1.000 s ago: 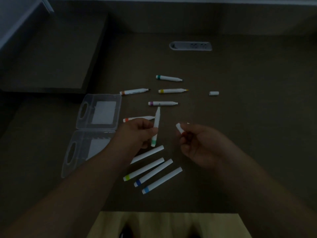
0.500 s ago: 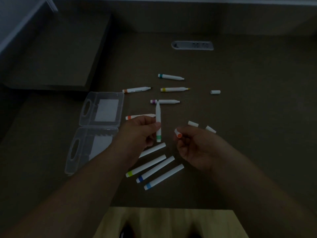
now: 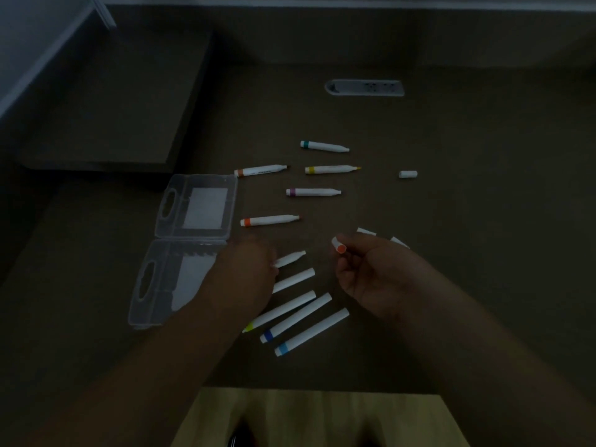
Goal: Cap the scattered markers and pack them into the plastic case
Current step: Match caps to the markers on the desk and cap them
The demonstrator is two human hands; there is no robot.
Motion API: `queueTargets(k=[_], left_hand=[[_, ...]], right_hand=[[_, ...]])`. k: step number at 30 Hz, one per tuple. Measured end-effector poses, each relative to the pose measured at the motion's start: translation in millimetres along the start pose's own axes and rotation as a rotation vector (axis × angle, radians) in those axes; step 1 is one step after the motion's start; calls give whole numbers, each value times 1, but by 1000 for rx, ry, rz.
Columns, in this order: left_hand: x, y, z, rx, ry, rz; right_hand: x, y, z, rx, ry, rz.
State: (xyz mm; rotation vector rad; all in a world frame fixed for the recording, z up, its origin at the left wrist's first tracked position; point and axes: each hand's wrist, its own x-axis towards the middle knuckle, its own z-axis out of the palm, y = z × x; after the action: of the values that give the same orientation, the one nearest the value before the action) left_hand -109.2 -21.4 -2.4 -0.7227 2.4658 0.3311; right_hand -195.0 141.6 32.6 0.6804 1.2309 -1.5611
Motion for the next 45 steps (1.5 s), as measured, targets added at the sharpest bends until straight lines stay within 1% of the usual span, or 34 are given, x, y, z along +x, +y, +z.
queueTargets(k=[2, 3, 5, 6, 8, 10, 12, 13, 15, 19, 22, 23, 24, 25, 26, 28, 30, 31, 32, 33, 34, 36, 45], left_hand=[[2, -3, 6, -12, 164, 45], [1, -4, 7, -21, 196, 62], [-1, -5, 6, -45, 135, 70], [-1, -5, 4, -85, 145, 74], [2, -6, -4, -155, 252, 69], [8, -9, -14, -103, 365, 59], [20, -11, -18, 9, 441, 61], [28, -11, -20, 71, 447, 58], [37, -8, -22, 159, 404, 42], [45, -4, -22, 167, 369, 62], [45, 0, -26, 146, 321, 29], [44, 1, -27, 98, 305, 20], [41, 3, -28, -2, 294, 18], [36, 5, -30, -152, 299, 25], [30, 8, -30, -349, 310, 38], [16, 13, -32, -846, 289, 31], [4, 17, -37, -1347, 152, -51], [1, 18, -40, -1540, 68, -86], [-1, 19, -41, -1681, 3, -110], [-2, 19, -42, -1771, -41, -121], [-2, 19, -42, -1823, -66, -125], [-3, 20, -41, -1853, -88, -114], [-6, 21, -35, -1763, -87, -46]], right_hand=[[-1, -2, 1, 4, 5, -6], [-2, -3, 1, -2, 2, -11], [-3, -5, 3, -17, 0, -19], [-4, -6, 3, -21, 1, -23], [-4, -8, 4, -23, 4, -32], [-3, -9, 4, -27, 2, -39], [-4, -10, 3, -31, 2, -38], [-3, -10, 3, -31, 6, -38], [-4, -10, 2, -33, 6, -42], [-4, -10, 0, -34, 3, -38], [-2, -9, -1, -42, 2, -35], [-2, -9, -1, -41, 1, -36], [-1, -10, -1, -39, 4, -35], [-1, -10, -2, -36, 8, -35], [-2, -10, -2, -34, 9, -35], [-3, -11, -1, -28, 3, -37], [-5, -10, 0, -22, -2, -38], [-6, -10, 1, -21, -5, -38], [-6, -10, 1, -20, -6, -35], [-6, -10, 1, -20, -6, -31], [-6, -9, 1, -20, -5, -29], [-6, -9, 1, -19, -1, -29], [-6, -7, 7, -5, -28, -8]])
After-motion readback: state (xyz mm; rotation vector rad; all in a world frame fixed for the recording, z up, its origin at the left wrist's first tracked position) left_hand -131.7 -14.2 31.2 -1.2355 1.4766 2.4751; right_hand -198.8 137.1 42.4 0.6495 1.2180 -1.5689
